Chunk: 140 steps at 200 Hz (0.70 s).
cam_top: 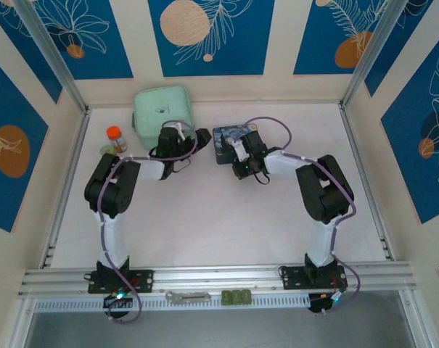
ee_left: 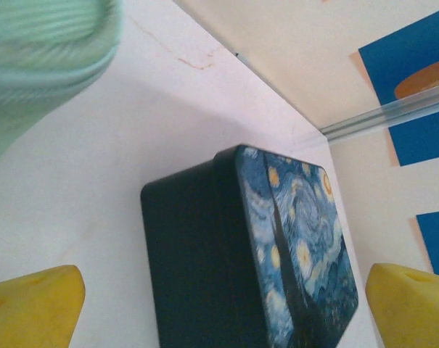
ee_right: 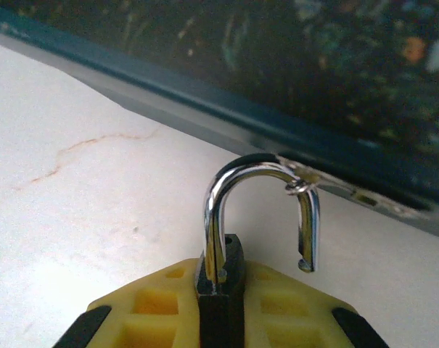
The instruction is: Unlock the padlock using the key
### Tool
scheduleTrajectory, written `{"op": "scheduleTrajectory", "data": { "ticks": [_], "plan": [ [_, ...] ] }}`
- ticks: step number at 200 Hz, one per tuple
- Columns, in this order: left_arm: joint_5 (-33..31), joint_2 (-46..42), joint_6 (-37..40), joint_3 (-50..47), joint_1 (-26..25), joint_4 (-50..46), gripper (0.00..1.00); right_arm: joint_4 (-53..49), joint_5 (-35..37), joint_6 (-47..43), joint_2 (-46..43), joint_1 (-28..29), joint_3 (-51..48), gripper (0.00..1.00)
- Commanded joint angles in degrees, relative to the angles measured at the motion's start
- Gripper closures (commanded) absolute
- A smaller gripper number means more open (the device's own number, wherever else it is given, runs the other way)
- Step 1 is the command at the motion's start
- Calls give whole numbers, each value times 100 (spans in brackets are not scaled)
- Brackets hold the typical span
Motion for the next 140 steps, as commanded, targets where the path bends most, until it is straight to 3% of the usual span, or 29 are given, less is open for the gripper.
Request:
{"op": "scheduleTrajectory", "data": {
  "ticks": [1, 82, 97, 122, 140],
  "plan": [
    [61, 181, 584, 561, -200, -1092, 4, 91, -364, -8, -56, 33, 17, 100],
    [70, 884, 1101, 1701, -404, -2724, 17, -1074, 136, -126, 521, 41, 1280, 100],
    [-25, 952, 1325, 1947, -404, -3113, 19, -1329, 86, -484, 562, 103, 1474, 100],
    [-22, 1105, 1446, 2219, -370, -3469, 20, -1490, 1115, -1613, 580, 445, 1533, 100],
    [0, 1141, 1348, 2187, -360, -3360, 23, -1241, 1226, -2225, 568, 473, 1341, 100]
  ]
}}
